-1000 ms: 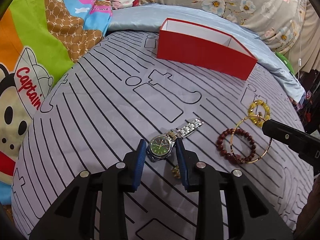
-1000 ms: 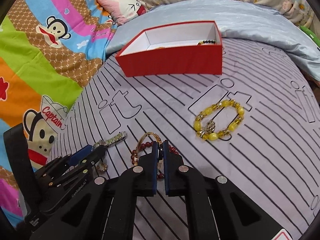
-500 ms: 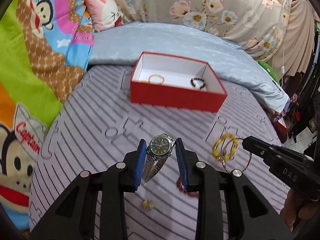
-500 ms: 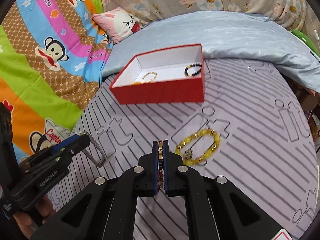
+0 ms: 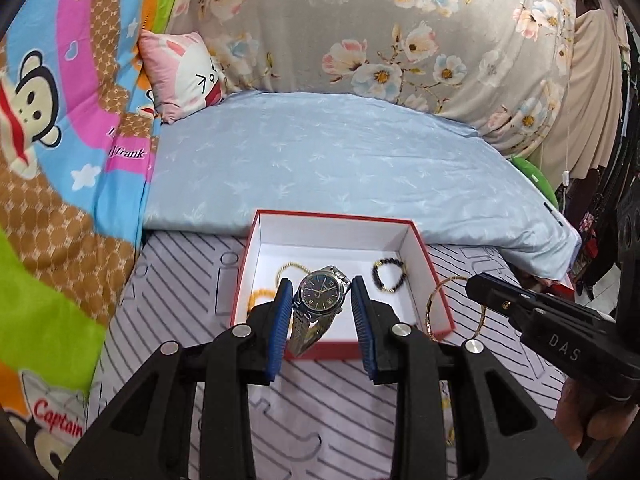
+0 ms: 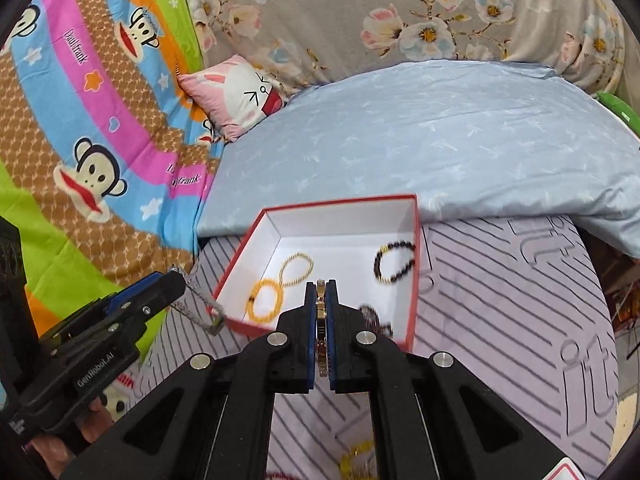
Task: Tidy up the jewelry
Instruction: 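Carry the watch and gold bangle over the red box with both tools, then open both tools to drop the watch and bangle into the red box, then move both open tools back over the remaining jewelry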
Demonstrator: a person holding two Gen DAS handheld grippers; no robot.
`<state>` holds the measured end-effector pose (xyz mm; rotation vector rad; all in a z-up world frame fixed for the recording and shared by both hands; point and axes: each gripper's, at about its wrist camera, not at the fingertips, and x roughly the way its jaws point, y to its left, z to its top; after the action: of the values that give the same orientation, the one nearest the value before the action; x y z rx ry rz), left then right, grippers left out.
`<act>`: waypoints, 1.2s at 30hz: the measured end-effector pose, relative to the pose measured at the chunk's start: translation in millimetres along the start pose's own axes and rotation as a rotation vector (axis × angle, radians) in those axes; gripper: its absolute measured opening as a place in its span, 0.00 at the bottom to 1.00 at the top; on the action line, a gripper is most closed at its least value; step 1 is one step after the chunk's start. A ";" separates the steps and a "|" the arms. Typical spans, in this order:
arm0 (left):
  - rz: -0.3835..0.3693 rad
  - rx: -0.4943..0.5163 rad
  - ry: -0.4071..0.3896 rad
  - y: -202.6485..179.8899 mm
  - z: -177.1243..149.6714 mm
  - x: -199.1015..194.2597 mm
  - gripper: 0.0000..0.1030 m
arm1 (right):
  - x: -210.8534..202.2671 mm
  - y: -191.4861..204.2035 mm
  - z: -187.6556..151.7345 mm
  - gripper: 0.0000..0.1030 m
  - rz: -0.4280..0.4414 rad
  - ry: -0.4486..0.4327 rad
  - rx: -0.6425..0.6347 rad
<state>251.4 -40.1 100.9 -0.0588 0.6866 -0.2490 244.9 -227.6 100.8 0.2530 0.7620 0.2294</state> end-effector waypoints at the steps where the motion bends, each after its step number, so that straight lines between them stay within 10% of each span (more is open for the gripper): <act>1: 0.002 0.000 0.002 0.6 3.2 8.0 0.28 | 7.7 -0.9 5.7 0.04 0.000 0.001 0.003; 13: 0.019 -0.015 0.088 9.1 9.2 96.0 0.28 | 100.4 -15.6 22.6 0.05 -0.032 0.086 0.013; 16: 0.029 -0.031 0.117 12.2 7.1 108.9 0.29 | 109.8 -13.4 20.0 0.18 -0.088 0.082 -0.027; 21: 0.073 -0.034 0.077 16.2 8.7 101.9 0.44 | 94.4 -16.8 17.2 0.29 -0.090 0.055 -0.018; 36: 0.080 -0.005 0.061 2.9 -24.3 32.1 0.44 | 12.2 1.4 -34.4 0.35 -0.118 0.014 -0.066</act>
<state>260.6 -44.5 61.8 -0.0284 0.7481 -0.1725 229.1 -217.8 69.4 0.1440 0.7794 0.1444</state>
